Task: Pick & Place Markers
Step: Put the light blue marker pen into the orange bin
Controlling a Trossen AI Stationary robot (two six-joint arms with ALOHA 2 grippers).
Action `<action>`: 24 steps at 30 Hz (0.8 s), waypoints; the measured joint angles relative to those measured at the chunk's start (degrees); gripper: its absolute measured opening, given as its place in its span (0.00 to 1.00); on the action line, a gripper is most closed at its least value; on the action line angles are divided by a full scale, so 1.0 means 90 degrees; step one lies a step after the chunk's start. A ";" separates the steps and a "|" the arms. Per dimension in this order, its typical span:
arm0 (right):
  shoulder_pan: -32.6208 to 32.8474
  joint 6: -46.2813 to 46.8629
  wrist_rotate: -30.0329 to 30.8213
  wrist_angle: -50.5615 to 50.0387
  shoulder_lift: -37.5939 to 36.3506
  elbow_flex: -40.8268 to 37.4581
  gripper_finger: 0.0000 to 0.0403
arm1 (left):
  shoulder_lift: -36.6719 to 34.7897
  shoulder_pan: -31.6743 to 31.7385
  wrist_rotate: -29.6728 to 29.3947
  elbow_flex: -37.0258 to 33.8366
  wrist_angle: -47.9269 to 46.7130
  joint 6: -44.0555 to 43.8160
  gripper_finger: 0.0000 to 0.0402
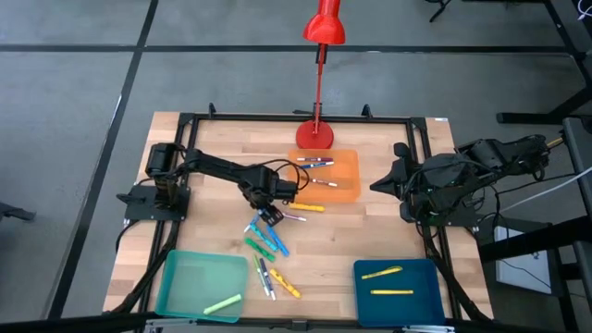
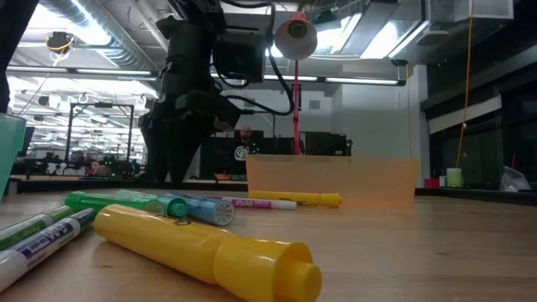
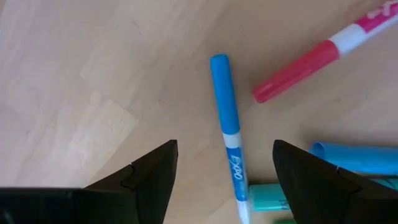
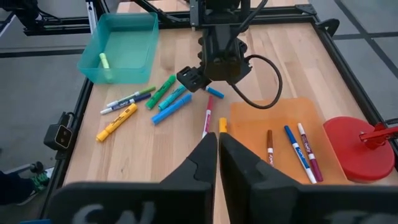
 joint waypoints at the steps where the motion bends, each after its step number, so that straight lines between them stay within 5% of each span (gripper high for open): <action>1: 0.0000 0.0007 0.0000 0.0002 0.0000 0.0000 0.05 | 0.0000 0.0000 0.0059 0.0000 0.0007 -0.0001 0.64; 12: 0.0000 0.0067 -0.0044 0.0124 0.0002 -0.0002 0.03 | -0.0059 -0.0436 0.0083 -0.0002 -0.0035 0.0179 0.64; 24: 0.0000 0.0047 -0.0044 0.0188 0.0005 -0.0002 0.01 | -0.1402 -0.0506 -0.0569 -0.0271 -0.0012 0.0324 0.64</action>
